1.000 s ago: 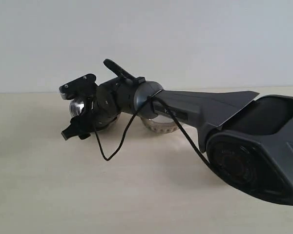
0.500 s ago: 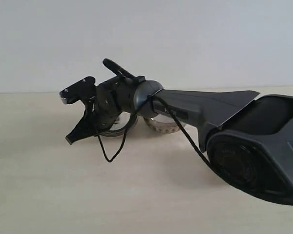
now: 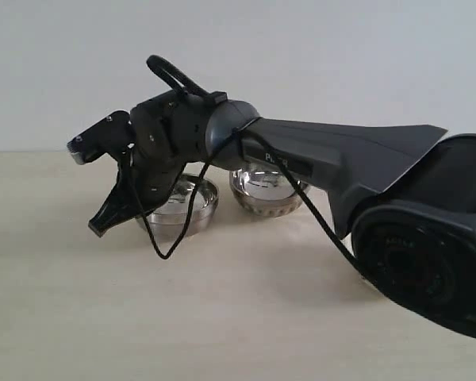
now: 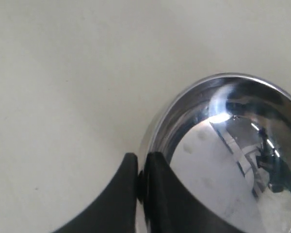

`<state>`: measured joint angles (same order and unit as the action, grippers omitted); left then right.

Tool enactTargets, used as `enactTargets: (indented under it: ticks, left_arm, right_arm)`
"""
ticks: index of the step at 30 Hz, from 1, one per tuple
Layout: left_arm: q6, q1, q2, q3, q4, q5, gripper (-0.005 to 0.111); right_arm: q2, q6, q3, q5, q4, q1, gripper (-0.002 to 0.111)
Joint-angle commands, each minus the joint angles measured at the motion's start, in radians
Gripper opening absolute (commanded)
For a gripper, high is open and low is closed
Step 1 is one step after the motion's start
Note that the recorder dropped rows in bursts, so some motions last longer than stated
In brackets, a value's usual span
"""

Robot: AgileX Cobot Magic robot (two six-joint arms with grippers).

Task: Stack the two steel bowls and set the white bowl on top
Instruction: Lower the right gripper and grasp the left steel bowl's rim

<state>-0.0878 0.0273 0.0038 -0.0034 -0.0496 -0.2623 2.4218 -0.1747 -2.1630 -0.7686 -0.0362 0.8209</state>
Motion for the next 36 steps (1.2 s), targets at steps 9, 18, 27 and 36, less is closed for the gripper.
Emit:
enactTargets:
  ticks: [9,18,27,36]
  left_arm:
    - [0.01,0.003,-0.004,0.003,0.008,0.008,0.004]
    - [0.01,0.003,-0.004,0.003,0.008,0.008,0.004]
    - [0.01,0.003,-0.004,0.003,0.008,0.008,0.004]
    - [0.01,0.003,-0.004,0.003,0.008,0.008,0.004]
  right_arm:
    - [-0.087,-0.015,-0.003,-0.197,-0.052,0.036,0.0]
    - [-0.157,0.077,-0.001,-0.235,-0.122,0.092,0.0]
    - [-0.228,0.165,0.012,-0.315,-0.179,0.166,0.0]
    - [-0.394,0.228,0.225,-0.251,-0.19,0.227,0.0]
